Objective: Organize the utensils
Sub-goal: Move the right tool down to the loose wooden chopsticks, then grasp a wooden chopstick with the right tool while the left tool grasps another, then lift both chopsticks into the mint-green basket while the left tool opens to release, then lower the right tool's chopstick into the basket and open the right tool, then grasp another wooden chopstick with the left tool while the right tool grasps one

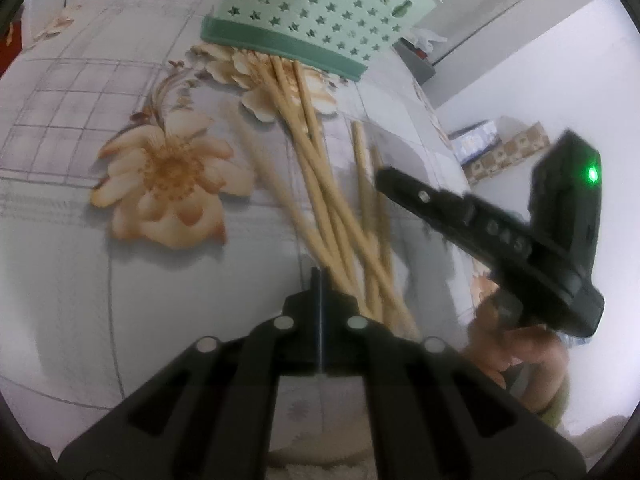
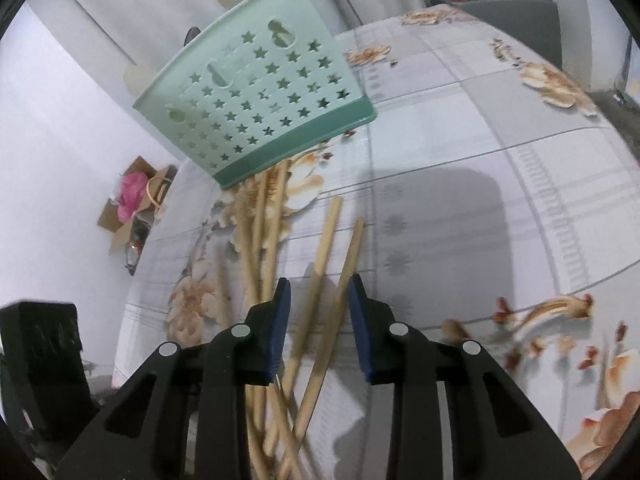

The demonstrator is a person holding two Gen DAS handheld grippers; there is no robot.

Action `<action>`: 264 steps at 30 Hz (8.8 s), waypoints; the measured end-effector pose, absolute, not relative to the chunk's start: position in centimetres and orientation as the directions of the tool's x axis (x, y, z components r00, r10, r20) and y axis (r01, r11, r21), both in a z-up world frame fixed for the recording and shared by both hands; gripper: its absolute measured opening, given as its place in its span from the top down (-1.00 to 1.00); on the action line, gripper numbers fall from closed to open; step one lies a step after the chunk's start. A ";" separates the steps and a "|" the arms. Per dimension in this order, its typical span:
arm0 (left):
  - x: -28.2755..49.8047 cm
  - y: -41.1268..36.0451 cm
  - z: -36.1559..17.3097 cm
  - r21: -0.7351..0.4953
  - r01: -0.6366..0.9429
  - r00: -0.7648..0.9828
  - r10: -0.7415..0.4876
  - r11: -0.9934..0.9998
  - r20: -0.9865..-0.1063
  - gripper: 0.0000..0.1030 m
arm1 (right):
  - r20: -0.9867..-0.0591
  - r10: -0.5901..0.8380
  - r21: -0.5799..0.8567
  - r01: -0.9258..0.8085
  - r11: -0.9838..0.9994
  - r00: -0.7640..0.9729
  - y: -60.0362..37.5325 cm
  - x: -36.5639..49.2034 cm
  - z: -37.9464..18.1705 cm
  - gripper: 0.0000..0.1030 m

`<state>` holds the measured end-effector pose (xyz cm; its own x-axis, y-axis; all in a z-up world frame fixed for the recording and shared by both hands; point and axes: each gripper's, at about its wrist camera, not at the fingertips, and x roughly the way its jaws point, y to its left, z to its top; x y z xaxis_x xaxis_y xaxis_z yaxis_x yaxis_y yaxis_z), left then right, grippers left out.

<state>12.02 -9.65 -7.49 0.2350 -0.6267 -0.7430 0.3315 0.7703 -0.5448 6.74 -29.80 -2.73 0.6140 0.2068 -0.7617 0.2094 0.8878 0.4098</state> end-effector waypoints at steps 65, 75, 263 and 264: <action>19.2 -9.8 -5.5 -0.012 0.485 0.450 -0.261 0.874 -0.854 0.92 | -0.794 0.130 0.220 0.082 0.972 0.594 -31.4 9.6 -1.7 0.88; 18.4 -6.7 0.3 -0.175 0.456 0.510 -0.417 0.873 -0.753 0.92 | -0.664 0.103 0.222 0.065 0.973 0.740 -32.2 7.6 4.4 0.88; 18.4 -8.0 -5.6 -0.196 0.291 0.485 -0.321 0.936 -0.813 0.73 | -0.826 0.041 0.075 0.038 0.996 0.562 -27.5 8.6 -2.6 0.86; 18.4 -8.1 -5.5 -0.184 0.302 0.485 -0.317 0.935 -0.815 0.65 | -0.826 0.047 0.084 0.040 0.996 0.562 -27.8 8.4 -2.6 0.86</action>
